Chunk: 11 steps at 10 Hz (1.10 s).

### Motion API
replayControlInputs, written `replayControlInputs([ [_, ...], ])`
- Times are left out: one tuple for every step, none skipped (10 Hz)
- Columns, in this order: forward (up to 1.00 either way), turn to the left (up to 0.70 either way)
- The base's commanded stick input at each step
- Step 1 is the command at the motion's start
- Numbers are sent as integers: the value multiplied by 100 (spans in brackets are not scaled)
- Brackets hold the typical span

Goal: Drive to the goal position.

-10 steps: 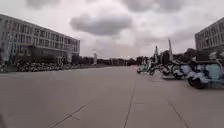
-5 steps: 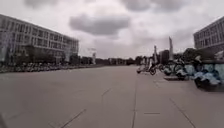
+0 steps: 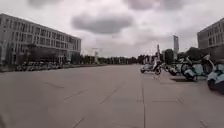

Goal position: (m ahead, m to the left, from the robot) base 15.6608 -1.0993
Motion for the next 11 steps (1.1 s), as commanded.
replayControlInputs([
  [70,-3],
  [70,-8],
  [70,-8],
  [70,-8],
  [70,-8],
  [70,-8],
  [70,-8],
  [70,-8],
  [70,-8],
  [70,-8],
  [70,-8],
])
